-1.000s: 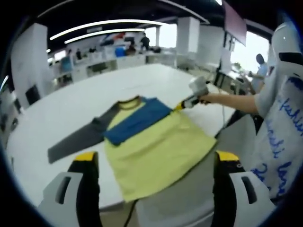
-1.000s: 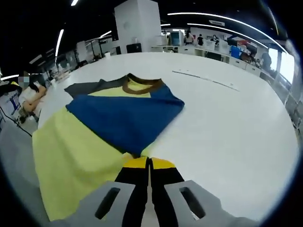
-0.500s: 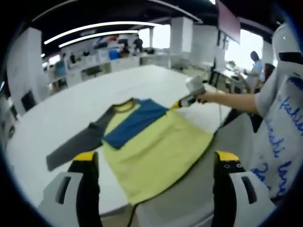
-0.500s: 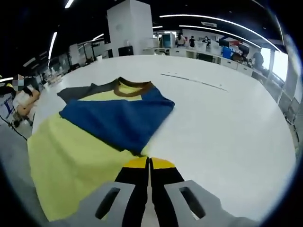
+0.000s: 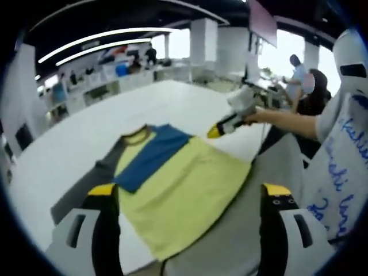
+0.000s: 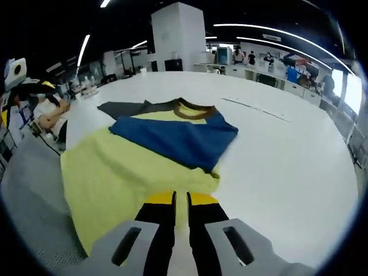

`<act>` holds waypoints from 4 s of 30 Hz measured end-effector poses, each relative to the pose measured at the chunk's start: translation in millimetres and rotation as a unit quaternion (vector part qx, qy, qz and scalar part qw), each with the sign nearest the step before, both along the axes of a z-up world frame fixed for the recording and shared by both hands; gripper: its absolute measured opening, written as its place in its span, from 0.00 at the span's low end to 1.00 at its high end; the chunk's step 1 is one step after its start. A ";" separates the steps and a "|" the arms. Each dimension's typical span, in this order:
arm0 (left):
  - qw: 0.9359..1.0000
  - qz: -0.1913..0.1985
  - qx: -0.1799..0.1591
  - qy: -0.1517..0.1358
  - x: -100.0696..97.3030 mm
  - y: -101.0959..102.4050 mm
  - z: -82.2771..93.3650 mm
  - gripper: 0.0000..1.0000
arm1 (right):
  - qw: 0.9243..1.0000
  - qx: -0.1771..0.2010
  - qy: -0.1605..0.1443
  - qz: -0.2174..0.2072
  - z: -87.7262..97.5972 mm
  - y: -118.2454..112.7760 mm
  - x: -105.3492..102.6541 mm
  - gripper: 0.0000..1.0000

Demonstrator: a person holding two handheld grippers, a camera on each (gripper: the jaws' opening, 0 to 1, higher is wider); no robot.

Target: Fold the garment on the visible template until the final outline fits inside the template.

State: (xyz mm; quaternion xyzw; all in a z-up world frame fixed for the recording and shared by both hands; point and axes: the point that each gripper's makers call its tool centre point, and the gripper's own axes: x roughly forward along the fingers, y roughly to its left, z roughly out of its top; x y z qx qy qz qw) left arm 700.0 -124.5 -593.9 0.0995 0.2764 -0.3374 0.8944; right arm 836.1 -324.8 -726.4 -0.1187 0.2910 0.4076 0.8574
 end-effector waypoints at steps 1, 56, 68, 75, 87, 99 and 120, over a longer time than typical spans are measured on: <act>1.000 -0.002 -0.001 -0.001 -0.2 -1.1 0.1 0.99 | 1.000 -0.002 0.000 0.007 0.2 0.7 -5.0 0.08; 0.999 0.028 -0.020 -0.005 -2.5 -29.8 -9.0 0.99 | 0.986 -0.052 0.046 0.152 -36.6 -7.7 -102.4 0.20; 1.000 0.014 -0.023 -0.005 0.2 -5.0 -4.6 0.99 | 0.998 0.005 0.006 0.057 25.2 4.0 -83.8 0.32; 1.000 0.001 -0.024 0.003 -0.9 2.2 -7.5 0.99 | 0.999 0.013 -0.020 0.024 53.9 6.3 -82.3 0.46; 1.000 -0.009 -0.028 0.007 -3.8 16.5 -8.2 0.99 | 0.999 0.018 -0.032 0.005 78.9 16.6 -95.9 0.81; 1.000 -0.008 -0.023 0.014 -5.9 33.6 -11.2 0.99 | 0.999 0.009 -0.033 0.010 95.1 30.5 -110.6 1.00; 0.999 -0.024 -0.024 0.025 -9.1 35.9 -17.5 0.99 | 1.000 -0.001 0.006 0.022 96.1 42.9 -121.3 1.00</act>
